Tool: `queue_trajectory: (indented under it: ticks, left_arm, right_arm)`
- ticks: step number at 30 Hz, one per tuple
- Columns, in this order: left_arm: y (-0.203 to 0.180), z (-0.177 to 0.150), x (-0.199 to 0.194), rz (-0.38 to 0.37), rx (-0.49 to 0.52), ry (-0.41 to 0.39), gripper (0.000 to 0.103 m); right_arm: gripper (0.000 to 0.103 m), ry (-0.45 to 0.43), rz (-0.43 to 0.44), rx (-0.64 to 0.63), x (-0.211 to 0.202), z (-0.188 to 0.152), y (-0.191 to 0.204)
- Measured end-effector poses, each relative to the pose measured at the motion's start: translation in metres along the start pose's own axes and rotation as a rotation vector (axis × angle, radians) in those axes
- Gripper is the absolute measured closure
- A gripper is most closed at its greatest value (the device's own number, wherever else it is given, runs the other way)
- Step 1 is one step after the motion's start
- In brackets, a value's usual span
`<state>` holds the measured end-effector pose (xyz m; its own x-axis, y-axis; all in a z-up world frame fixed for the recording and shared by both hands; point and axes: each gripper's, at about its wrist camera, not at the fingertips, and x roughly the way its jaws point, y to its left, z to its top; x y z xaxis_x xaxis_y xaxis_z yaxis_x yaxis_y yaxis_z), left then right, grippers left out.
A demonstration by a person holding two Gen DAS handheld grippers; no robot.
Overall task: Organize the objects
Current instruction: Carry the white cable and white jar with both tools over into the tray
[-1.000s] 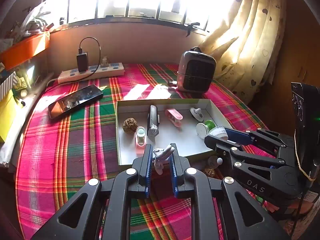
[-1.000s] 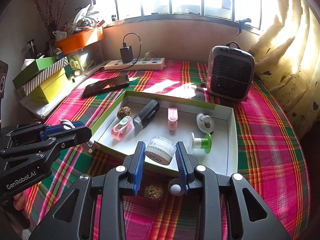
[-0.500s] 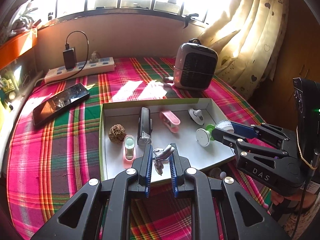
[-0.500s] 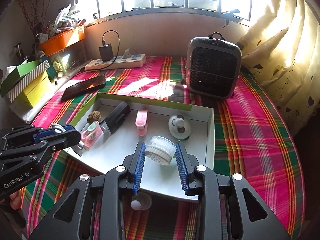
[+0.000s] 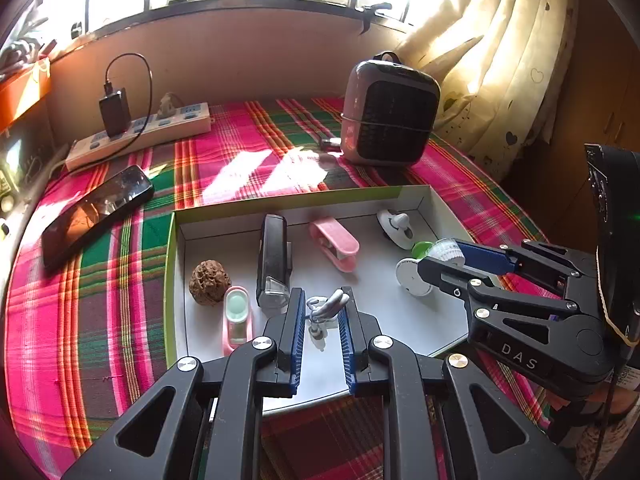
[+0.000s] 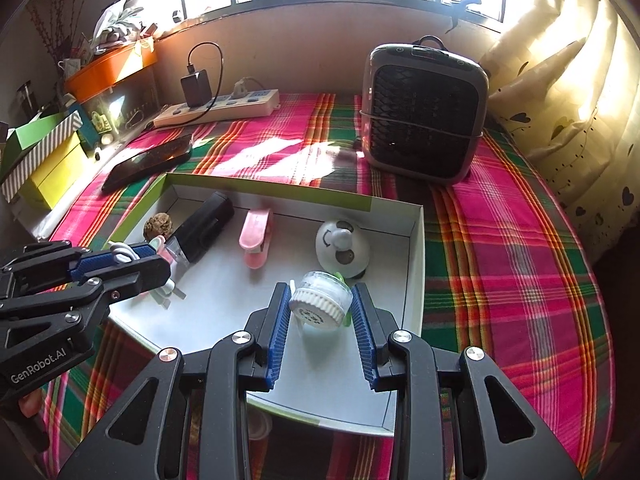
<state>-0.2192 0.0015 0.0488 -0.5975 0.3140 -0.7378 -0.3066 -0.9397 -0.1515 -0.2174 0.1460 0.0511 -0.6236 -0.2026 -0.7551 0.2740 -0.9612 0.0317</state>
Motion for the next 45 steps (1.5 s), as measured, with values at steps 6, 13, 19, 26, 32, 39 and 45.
queue_trajectory:
  ticks: [6,13,19,26,32,39,45]
  left_arm:
    - [0.000,0.003,0.011,0.003,0.002,0.019,0.088]
    - [0.001,0.007,0.022,0.010,0.002,0.037,0.088]
    - [0.002,0.011,0.028,0.014,0.002,0.039,0.088]
    - [0.002,0.012,0.035,0.019,0.001,0.052,0.088]
    - [0.005,0.013,0.042,0.022,-0.010,0.066,0.088]
    - [0.007,0.012,0.048,0.028,-0.020,0.081,0.089]
    - [0.008,0.011,0.048,0.019,-0.027,0.082,0.089]
  right_arm:
    - [0.070,0.003,0.007,-0.010,0.005,0.002,0.000]
    - [0.071,-0.016,-0.006,-0.047,0.009,0.006,0.005]
    - [0.071,-0.029,-0.008,-0.069,0.011,0.009,0.008]
    - [0.071,-0.035,0.004,-0.075,0.012,0.009,0.010]
    - [0.071,-0.054,0.007,-0.073,0.009,0.019,0.009]
    - [0.071,-0.052,0.019,-0.062,0.015,0.029,0.011]
    - [0.071,-0.034,0.022,-0.057,0.028,0.039,0.014]
